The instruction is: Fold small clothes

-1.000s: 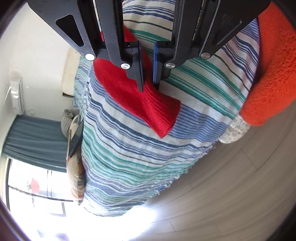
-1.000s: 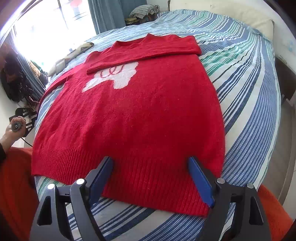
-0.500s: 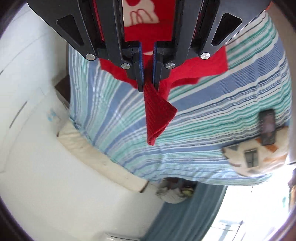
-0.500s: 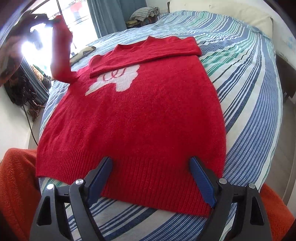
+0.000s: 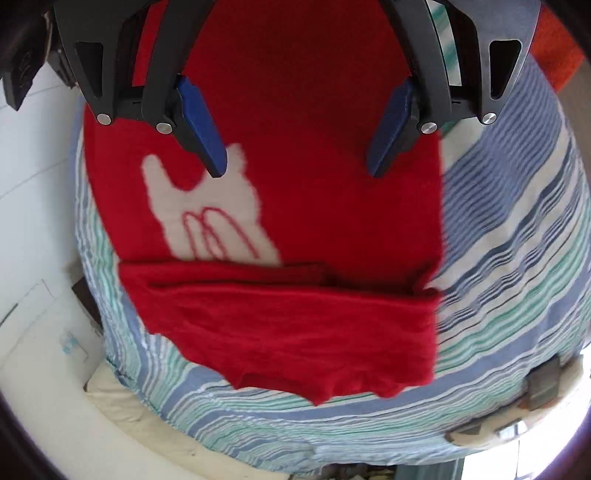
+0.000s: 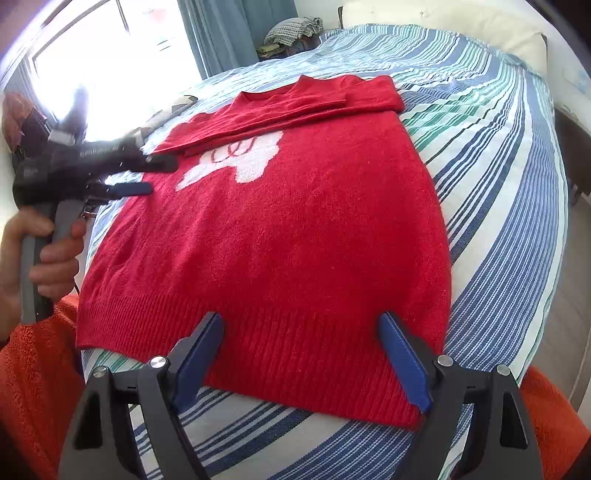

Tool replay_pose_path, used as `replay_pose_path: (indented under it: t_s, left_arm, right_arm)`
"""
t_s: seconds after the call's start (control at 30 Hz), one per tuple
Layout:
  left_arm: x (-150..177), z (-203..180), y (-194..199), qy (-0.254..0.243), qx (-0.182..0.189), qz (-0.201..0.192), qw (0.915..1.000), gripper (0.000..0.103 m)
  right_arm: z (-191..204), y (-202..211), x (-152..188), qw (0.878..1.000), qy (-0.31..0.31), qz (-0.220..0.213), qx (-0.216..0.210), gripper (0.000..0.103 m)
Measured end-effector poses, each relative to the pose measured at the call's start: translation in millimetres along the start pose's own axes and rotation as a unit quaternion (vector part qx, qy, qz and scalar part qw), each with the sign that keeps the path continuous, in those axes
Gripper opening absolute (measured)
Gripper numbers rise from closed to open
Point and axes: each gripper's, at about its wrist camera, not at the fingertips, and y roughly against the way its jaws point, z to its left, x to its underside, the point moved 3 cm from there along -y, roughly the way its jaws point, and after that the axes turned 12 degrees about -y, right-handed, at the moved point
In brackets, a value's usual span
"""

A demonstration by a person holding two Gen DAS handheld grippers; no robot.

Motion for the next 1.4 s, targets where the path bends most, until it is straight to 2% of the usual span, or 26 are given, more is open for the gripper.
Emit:
replay_pose_path:
  t_s: [0.1,0.23,0.3,0.33,0.37,0.4,0.43,0.47,0.53,0.73,1.0,1.17,1.2,1.23,1.27,1.33,1.37,1.4]
  left_arm:
    - [4,38,3,0.010,-0.037,-0.016,0.9991,0.079]
    - [-12,52,-14,-0.007,-0.064,-0.040,0.9971,0.079]
    - [-24,62,-24,-0.001,-0.094,-0.050,0.9943,0.078]
    - [-30,70,-28,0.012,-0.108,-0.056,0.9925,0.065]
    - [-35,77,-31,0.031,-0.113,-0.060,0.9913,0.036]
    - [-39,86,-34,0.052,-0.105,-0.060,0.9912,0.016]
    - [-40,92,-36,0.074,-0.103,-0.056,0.9903,0.007]
    - [-38,96,-37,0.089,-0.107,-0.061,0.9884,0.007]
    - [-29,92,-38,0.080,-0.123,-0.065,0.9871,0.006]
    - [-23,85,-38,0.064,-0.141,-0.071,0.9854,0.008]
    - [-15,80,-29,0.030,-0.137,-0.056,0.9885,0.011]
    - [8,75,-7,0.030,-0.141,-0.040,0.9888,0.012]
    - [14,72,0,0.031,-0.140,-0.036,0.9890,0.015]
    - [21,69,8,0.031,-0.143,-0.032,0.9888,0.027]
    - [27,64,17,0.031,-0.148,-0.030,0.9880,0.048]
    - [41,54,36,0.034,-0.159,-0.033,0.9861,0.072]
    - [47,48,45,0.033,-0.159,-0.038,0.9860,0.077]
    - [52,42,52,0.032,-0.156,-0.041,0.9864,0.078]
  right_arm:
    - [1,-1,0,1.000,0.001,-0.001,0.002,0.086]
    - [2,-1,0,1.000,0.001,0.000,0.009,0.086]
    - [3,-1,-1,1.000,0.001,0.001,0.012,0.086]
    - [3,-1,-2,1.000,0.001,0.001,0.014,0.086]
    - [2,-2,-2,1.000,0.002,0.002,0.014,0.086]
    - [2,-2,-2,1.000,0.002,0.002,0.015,0.086]
    - [2,-2,-2,1.000,0.003,0.003,0.015,0.086]
    - [2,-2,-3,1.000,0.003,0.004,0.015,0.086]
    - [1,-3,-3,1.000,0.003,0.004,0.015,0.086]
    - [1,-6,-3,1.000,0.008,0.002,0.013,0.089]
    - [1,-7,-3,1.000,0.015,0.000,0.013,0.090]
    - [2,-5,-2,1.000,0.015,0.000,0.014,0.090]
    - [2,-4,-2,1.000,0.014,0.000,0.014,0.090]
    - [2,-2,-2,1.000,0.012,0.001,0.014,0.090]
    - [2,2,-2,1.000,0.009,-0.001,0.013,0.090]
    - [2,11,-2,1.000,-0.002,-0.010,0.010,0.090]
    - [2,17,-1,1.000,-0.008,-0.017,0.008,0.089]
    - [2,22,-1,1.000,-0.014,-0.025,0.006,0.089]
